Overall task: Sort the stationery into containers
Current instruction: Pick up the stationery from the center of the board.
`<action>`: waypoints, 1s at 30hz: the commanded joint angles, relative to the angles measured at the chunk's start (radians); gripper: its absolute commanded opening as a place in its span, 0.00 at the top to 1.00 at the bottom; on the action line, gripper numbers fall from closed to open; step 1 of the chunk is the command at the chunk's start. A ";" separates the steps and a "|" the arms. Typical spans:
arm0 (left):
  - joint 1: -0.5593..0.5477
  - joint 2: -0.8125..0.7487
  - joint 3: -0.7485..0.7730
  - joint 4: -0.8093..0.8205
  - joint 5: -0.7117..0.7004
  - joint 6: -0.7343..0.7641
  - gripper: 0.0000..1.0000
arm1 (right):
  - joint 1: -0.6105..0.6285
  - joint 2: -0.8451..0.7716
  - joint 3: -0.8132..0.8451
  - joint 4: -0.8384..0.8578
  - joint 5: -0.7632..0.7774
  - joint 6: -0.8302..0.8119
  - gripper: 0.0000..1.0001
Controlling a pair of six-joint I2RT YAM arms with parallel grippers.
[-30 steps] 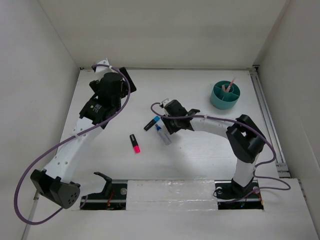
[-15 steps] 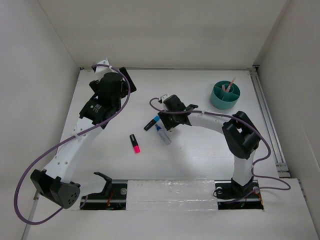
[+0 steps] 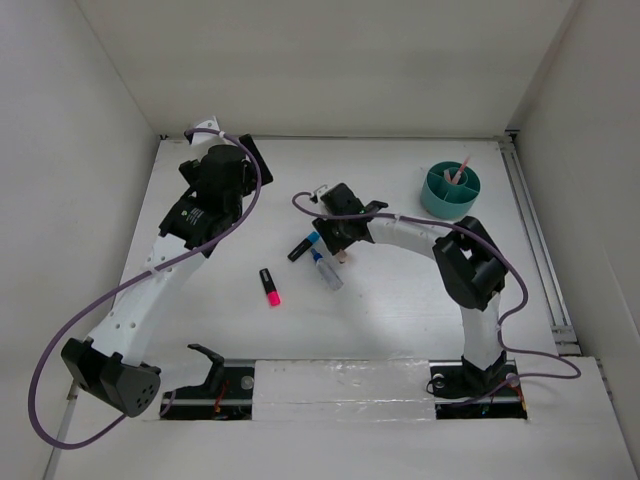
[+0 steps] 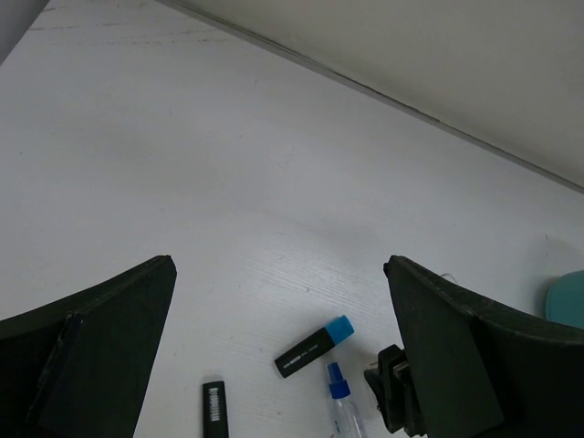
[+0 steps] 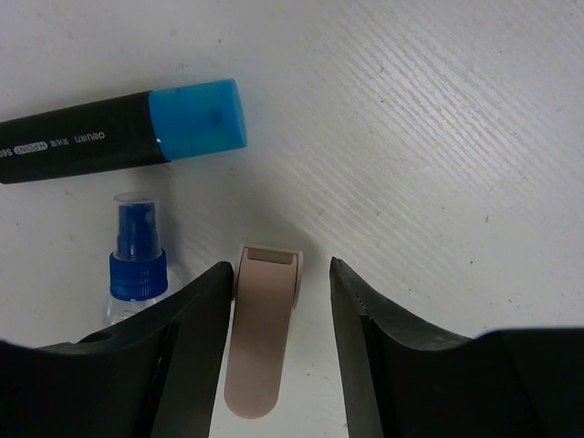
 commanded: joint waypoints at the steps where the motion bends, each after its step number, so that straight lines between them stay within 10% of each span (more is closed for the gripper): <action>1: -0.001 -0.005 0.023 0.026 0.001 0.018 0.00 | 0.001 -0.002 0.038 -0.041 -0.007 -0.018 0.48; 30: -0.001 -0.014 0.023 0.026 -0.008 0.018 0.00 | 0.011 0.063 0.087 -0.144 -0.025 -0.056 0.62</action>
